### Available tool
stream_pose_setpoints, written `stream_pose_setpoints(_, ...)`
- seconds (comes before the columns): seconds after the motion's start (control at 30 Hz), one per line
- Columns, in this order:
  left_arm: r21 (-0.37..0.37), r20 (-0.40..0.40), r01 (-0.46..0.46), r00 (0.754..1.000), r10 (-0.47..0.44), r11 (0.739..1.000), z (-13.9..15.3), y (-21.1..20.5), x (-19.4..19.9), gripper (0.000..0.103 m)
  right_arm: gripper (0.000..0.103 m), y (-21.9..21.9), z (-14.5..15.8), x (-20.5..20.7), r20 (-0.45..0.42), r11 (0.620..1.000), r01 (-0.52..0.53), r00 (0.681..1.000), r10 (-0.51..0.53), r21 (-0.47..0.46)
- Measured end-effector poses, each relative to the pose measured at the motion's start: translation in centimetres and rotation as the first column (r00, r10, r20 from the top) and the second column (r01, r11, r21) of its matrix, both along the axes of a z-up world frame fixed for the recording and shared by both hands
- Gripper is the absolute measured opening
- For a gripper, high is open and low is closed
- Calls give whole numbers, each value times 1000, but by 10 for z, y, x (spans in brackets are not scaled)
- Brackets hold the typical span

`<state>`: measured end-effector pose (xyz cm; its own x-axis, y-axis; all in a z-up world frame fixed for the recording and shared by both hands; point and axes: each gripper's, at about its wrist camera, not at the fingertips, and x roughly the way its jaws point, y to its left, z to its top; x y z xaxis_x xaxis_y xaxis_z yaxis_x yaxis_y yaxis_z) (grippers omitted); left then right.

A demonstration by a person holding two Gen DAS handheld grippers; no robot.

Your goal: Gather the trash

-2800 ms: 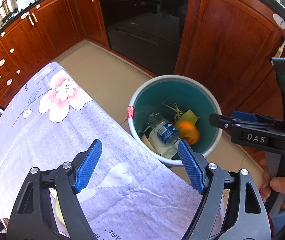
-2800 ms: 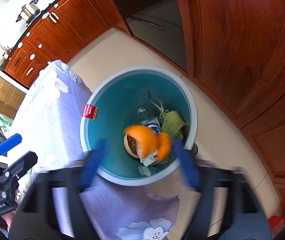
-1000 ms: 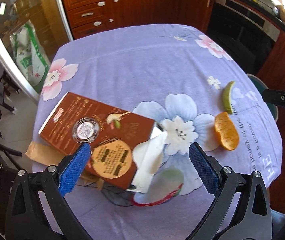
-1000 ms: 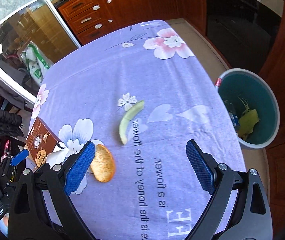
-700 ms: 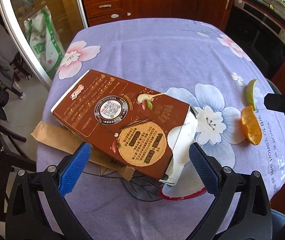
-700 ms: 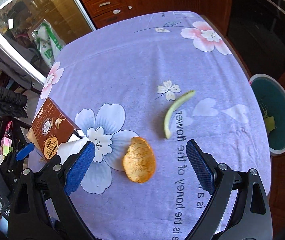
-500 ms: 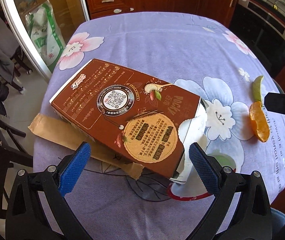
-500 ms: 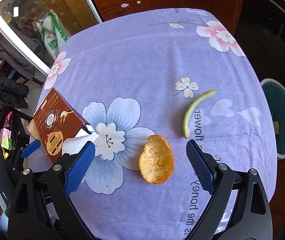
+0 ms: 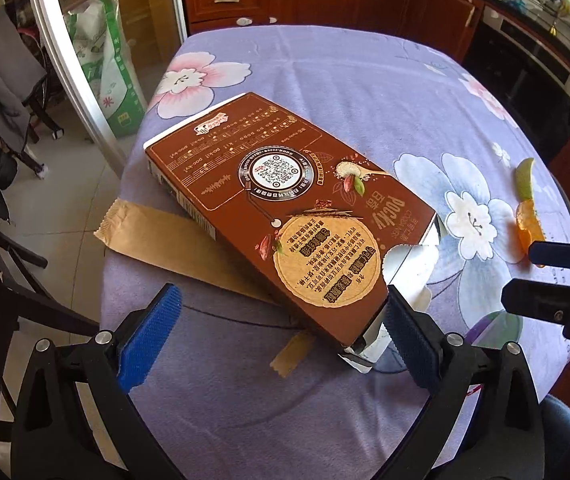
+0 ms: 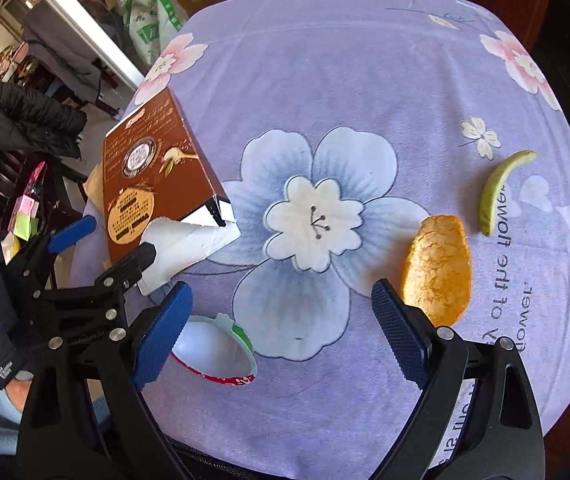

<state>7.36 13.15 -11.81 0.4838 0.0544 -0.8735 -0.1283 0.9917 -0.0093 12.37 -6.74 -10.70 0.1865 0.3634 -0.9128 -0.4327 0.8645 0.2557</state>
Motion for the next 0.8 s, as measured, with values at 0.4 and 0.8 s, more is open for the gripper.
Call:
stream_pose_setpoints(0.4,25,8,24,1000,-24,999,-1,10,-10,99,35,13,-17,-24,47,999,-24,999,25,-41)
stream_pose_setpoints(0.8,80,12,100,995,-101,992,3,-17,4,65,9,-5,-17,-9,70,999,45,997,-42,-31)
